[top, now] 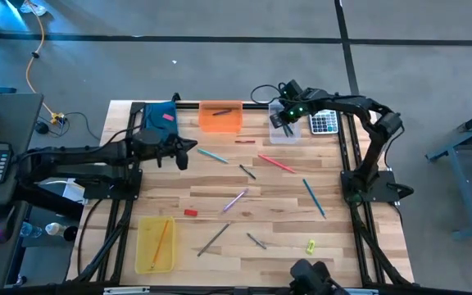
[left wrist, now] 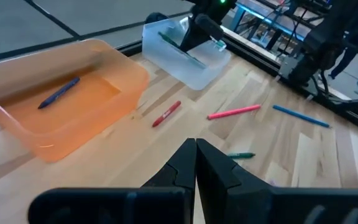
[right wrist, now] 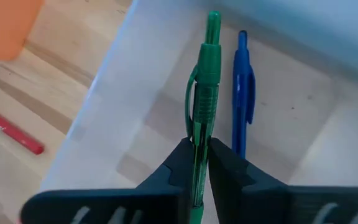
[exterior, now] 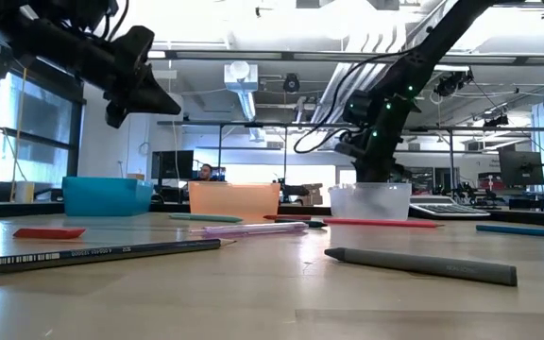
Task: Sort crayons/erasers/pens/pencils in bins
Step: Put the green pen into the transparent bin, then put the green crayon into the orange bin
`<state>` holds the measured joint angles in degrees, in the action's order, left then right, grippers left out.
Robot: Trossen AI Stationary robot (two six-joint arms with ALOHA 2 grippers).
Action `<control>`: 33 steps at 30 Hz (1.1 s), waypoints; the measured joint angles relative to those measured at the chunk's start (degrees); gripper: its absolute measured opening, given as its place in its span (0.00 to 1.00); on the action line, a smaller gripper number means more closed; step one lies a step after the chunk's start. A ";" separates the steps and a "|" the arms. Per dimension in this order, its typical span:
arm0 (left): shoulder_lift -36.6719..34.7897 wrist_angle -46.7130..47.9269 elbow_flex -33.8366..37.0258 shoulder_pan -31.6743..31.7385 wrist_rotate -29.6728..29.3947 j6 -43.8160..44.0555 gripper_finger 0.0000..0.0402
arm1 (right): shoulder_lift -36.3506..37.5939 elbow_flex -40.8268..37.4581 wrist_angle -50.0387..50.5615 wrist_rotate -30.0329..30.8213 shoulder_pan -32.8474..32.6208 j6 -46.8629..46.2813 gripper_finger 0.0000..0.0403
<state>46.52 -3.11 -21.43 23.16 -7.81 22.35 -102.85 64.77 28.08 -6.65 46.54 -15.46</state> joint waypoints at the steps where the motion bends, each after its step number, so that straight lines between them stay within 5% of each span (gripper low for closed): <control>1: 0.30 -0.12 0.00 0.00 0.00 0.00 0.00 | 0.00 0.00 0.06 0.22 0.02 0.02 0.10; 8: 1.51 -0.16 0.00 0.00 -0.04 -0.63 0.00 | 0.08 1.31 1.39 2.92 0.09 -0.54 0.30; 13: 1.49 -0.18 0.00 0.02 0.74 -0.57 0.00 | 2.38 5.51 3.65 3.43 -0.19 3.16 0.33; 25: 1.45 -1.92 0.00 0.09 -0.18 1.07 0.00 | 11.18 11.51 10.52 1.42 -9.10 10.37 0.03; 33: 1.45 -1.19 0.00 0.38 -1.21 2.56 0.00 | 11.41 9.13 9.39 1.81 -24.89 2.64 0.03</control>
<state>47.97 -4.31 -21.43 23.53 -9.03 24.91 -91.44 73.90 37.47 -4.84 21.65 -12.83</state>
